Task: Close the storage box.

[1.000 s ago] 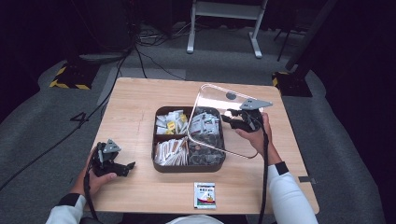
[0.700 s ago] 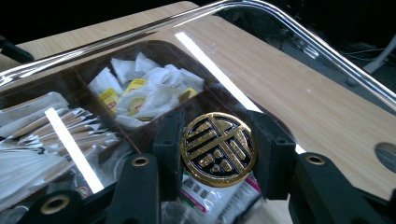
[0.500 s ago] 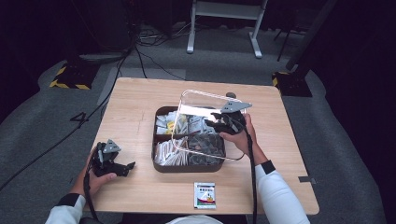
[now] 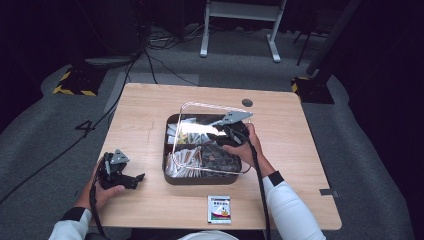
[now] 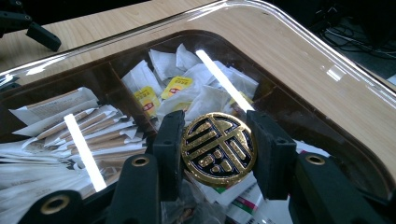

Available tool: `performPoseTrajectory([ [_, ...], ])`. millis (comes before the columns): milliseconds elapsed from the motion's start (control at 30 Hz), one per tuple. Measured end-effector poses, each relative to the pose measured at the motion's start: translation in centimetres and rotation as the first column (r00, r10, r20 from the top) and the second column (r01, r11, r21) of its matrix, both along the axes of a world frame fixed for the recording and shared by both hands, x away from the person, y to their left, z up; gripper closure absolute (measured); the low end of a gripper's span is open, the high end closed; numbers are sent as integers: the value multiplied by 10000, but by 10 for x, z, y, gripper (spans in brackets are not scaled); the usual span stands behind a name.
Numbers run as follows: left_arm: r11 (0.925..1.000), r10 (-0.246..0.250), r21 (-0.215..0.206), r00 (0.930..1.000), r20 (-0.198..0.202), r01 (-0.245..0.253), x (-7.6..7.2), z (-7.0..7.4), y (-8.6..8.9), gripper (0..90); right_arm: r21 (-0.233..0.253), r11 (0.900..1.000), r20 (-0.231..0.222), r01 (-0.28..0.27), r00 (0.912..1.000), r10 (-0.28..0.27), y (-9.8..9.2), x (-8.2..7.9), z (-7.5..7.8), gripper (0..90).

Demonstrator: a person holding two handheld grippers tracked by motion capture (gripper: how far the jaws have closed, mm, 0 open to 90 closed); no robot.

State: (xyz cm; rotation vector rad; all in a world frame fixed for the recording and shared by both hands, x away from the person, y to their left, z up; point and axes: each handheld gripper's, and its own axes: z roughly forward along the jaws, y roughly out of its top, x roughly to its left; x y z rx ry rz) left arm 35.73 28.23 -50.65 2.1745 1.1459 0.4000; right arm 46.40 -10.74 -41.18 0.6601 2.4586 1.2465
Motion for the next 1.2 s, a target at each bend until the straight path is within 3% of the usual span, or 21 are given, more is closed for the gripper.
performPoseTrajectory([
  [533, 10000, -1, 4, 10000, 1, 1, 0, 0, 0, 2, -341, 9984, -334, -441, 9985, 429, 22, 9, -20, 597],
  [933, 10000, -4, 1, 10000, 1, 4, 0, 0, 0, 2, -691, 9932, -631, -941, 9940, 898, 39, 6, -29, 597],
  [1200, 10000, -3, 3, 10000, 2, 3, 0, 0, 0, 2, -664, 9946, -638, -797, 9951, 755, 39, 5, -31, 594],
])
